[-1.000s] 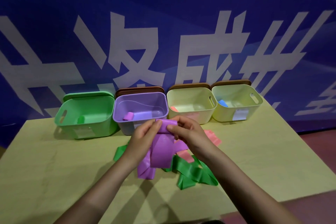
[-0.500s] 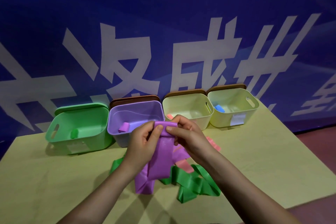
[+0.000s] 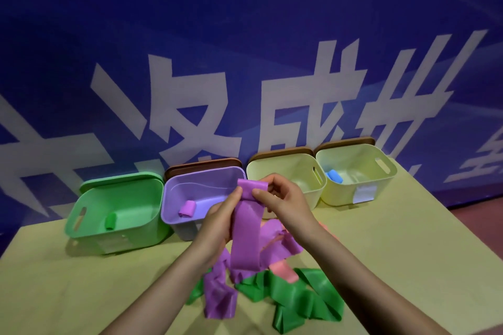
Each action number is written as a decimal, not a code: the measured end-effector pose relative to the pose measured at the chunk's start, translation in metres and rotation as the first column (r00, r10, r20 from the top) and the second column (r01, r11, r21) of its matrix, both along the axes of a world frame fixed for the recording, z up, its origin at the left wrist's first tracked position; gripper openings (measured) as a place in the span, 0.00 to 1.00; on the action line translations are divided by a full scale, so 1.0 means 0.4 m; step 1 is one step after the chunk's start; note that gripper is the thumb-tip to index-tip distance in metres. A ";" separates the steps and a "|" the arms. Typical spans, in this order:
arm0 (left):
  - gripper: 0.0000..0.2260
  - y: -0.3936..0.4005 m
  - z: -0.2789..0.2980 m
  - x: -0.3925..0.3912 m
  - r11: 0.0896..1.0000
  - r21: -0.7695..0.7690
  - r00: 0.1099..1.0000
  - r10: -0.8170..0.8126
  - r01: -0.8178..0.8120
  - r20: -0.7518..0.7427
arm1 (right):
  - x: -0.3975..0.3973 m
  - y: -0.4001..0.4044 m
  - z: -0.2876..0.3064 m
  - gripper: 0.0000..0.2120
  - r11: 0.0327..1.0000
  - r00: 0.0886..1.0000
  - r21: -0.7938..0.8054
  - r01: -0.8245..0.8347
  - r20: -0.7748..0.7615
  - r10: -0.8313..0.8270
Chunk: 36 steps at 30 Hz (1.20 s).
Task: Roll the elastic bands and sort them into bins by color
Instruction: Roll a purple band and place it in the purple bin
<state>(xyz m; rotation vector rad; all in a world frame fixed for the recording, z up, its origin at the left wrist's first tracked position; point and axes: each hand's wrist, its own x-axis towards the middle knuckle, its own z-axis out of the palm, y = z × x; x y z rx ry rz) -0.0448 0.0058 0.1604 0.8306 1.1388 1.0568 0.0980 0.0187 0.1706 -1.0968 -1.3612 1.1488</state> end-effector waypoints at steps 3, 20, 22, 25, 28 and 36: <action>0.15 -0.011 -0.016 0.006 0.998 -0.034 0.998 0.049 -0.048 0.032 | -0.005 -0.012 -0.032 0.09 0.999 0.997 0.034 0.036 0.071 -0.038; 0.11 -0.037 -0.007 -0.012 0.979 0.199 0.991 -0.017 0.043 -0.130 | -0.006 -0.008 -0.021 0.09 0.907 0.890 -0.375 -0.190 -0.456 -0.003; 0.11 -0.034 -0.003 -0.012 0.981 0.194 0.992 -0.002 0.027 -0.130 | -0.016 -0.003 -0.022 0.07 0.917 0.905 -0.353 -0.188 -0.424 0.023; 0.12 -0.032 -0.001 -0.015 0.976 0.218 0.986 0.049 -0.013 -0.160 | -0.022 -0.003 -0.029 0.06 0.941 0.946 -0.296 -0.164 -0.318 0.065; 0.12 -0.028 -0.006 -0.017 0.969 0.248 0.976 0.059 -0.006 -0.208 | -0.022 -0.009 -0.042 0.06 0.943 0.950 -0.285 -0.170 -0.303 0.080; 0.11 -0.026 -0.023 0.003 1.000 0.009 0.984 0.009 -0.008 -0.178 | 0.001 -0.034 -0.059 0.07 0.998 0.998 0.011 0.060 0.009 -0.060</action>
